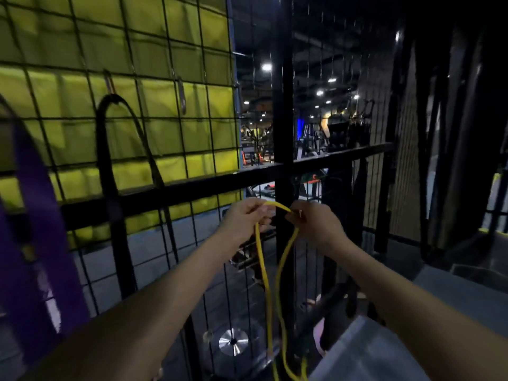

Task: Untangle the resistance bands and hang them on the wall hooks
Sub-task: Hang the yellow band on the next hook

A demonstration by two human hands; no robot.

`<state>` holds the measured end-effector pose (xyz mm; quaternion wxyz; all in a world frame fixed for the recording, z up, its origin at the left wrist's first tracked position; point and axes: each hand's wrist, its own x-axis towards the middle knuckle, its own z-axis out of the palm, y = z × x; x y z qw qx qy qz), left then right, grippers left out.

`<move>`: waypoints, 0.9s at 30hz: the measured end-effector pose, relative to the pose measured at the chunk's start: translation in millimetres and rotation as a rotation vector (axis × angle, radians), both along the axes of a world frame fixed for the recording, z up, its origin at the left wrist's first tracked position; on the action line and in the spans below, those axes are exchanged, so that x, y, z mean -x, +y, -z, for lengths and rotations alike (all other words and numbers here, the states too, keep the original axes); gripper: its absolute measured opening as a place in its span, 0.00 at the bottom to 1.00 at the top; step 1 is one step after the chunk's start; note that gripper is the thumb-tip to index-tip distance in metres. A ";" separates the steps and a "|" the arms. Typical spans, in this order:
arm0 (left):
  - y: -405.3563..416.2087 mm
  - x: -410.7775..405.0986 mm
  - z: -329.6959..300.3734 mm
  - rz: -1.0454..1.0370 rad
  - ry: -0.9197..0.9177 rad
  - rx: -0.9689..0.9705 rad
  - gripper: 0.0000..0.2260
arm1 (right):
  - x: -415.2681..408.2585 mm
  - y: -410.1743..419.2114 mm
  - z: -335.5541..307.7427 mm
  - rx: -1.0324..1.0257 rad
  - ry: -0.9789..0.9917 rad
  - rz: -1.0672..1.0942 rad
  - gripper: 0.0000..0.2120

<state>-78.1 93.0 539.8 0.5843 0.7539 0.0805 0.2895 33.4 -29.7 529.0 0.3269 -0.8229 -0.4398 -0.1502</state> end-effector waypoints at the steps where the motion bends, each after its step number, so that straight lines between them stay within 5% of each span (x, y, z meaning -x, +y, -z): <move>1: 3.2 1.9 -5.8 -0.008 -0.016 0.036 0.10 | -1.4 5.3 -5.4 -0.015 -0.002 -0.036 0.08; 4: 14.3 7.4 -16.8 -0.060 -0.013 0.072 0.11 | 1.6 24.0 -15.5 -0.088 0.097 -0.155 0.16; 12: 43.7 16.5 -43.7 -0.126 0.005 -0.026 0.05 | 9.9 62.3 -55.2 -0.371 0.285 -0.398 0.09; 18: 70.4 24.1 -77.1 -0.277 -0.196 -0.237 0.06 | 9.5 92.3 -96.6 -0.416 0.363 -0.589 0.09; 27: 90.0 33.8 -130.5 -0.599 -0.247 -0.498 0.07 | 8.3 128.5 -151.6 -0.361 0.707 -0.819 0.12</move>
